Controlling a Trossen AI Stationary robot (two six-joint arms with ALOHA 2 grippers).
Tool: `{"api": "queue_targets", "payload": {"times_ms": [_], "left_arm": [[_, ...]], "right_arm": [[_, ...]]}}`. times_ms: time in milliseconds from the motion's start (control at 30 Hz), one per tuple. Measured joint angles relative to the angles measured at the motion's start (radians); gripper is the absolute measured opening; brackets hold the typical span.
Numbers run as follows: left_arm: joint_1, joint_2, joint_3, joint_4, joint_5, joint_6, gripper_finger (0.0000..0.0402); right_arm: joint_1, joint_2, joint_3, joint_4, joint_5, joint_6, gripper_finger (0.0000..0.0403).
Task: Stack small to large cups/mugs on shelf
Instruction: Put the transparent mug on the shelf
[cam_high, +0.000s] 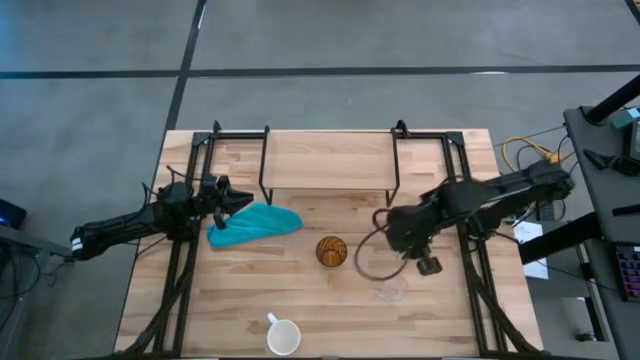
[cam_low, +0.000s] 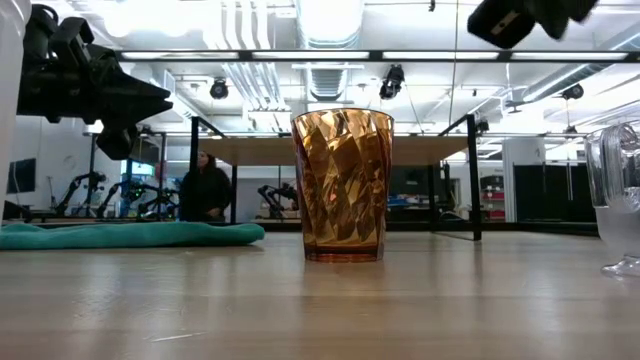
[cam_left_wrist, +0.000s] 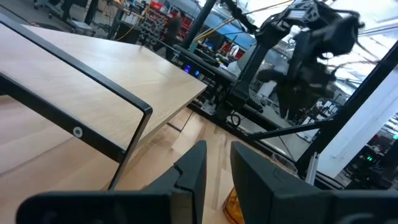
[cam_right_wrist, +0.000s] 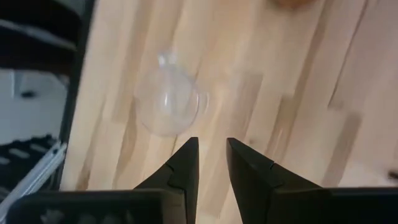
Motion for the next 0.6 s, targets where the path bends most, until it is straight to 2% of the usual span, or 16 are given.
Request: {"api": "queue_targets", "payload": {"times_ms": [167,300,467,600], "left_arm": [[0.000,-0.001,0.000,0.000,0.000,0.000,0.0059],[0.000,-0.001,0.000,0.001,0.000,0.000,0.0059],[0.000,-0.001,0.000,0.000,0.000,0.000,0.0059],[0.000,0.000,0.000,0.000,0.000,0.000,0.0059]], "right_arm": [[0.026,0.149,0.052,-0.095,0.000,0.054,0.0077],[0.035,0.223,0.055,-0.093,0.000,0.075,0.0077],[0.034,0.273,0.049,-0.098,0.000,0.238,0.0077],[0.042,0.277,0.048,-0.093,0.000,0.258,0.0077]]}}
